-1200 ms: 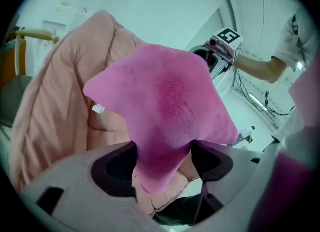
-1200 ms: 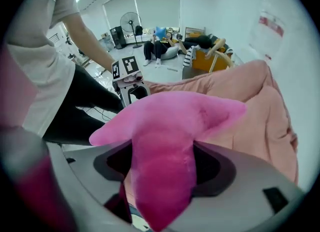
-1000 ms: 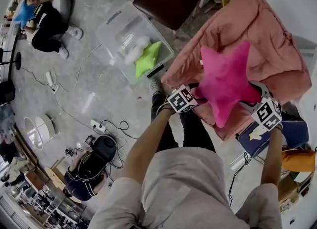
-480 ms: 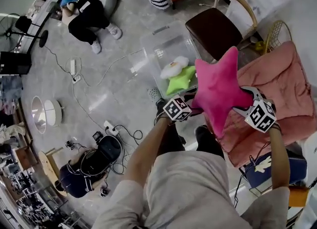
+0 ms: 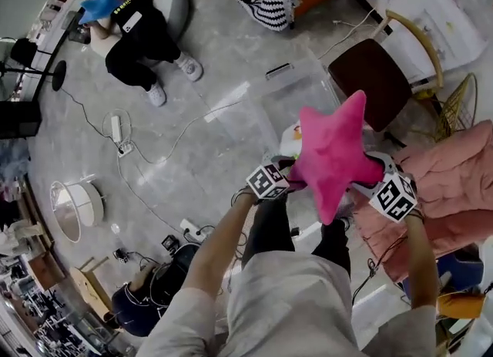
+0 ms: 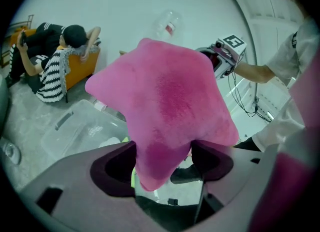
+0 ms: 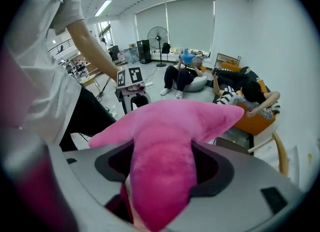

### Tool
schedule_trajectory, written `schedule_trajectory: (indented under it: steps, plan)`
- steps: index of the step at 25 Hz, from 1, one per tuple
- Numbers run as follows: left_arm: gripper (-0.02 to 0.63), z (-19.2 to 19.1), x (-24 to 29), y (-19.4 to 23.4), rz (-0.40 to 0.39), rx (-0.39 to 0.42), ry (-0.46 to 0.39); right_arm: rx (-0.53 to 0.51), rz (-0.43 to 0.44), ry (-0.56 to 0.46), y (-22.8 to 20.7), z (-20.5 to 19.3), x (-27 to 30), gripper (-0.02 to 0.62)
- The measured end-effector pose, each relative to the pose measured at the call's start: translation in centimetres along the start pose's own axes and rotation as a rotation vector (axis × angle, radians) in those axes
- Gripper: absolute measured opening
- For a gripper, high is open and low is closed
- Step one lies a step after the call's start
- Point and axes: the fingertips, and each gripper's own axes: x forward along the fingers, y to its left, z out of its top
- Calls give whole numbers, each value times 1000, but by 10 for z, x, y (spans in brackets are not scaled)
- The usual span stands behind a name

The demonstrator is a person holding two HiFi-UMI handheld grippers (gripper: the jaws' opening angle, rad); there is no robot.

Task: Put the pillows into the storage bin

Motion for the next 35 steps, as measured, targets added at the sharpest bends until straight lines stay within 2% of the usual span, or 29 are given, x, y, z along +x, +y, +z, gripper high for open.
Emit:
schedule_trajectory:
  steps: [2,5,10,15,21,28,31,35]
  plan:
    - [342,-12,-24,29,-26,4,35,38,12,-1,-5,25,28,321]
    - [342,-15,-45,66,-61,14,43,93,18,4,-19,50,53,319]
    - [342,-12,-58,106,-99,13,-2,168,20,16,-39,67,80,316]
    - [342,-18,-72,123,-136,-44,-48,271,61,24,-46,77,94,316]
    - [333,-8,-85,176,-43,-240,-166,335,29,113,-73,61,128,307]
    - [333,6,-119,222,71,-287,-237,505,1,197,-95,13,203,301]
    - [333,10,-140,244,133,-318,-297,563,-28,201,-110,5,238,301]
    - [333,3,-156,256,173,-339,-338,620,-72,203,-131,-2,273,301]
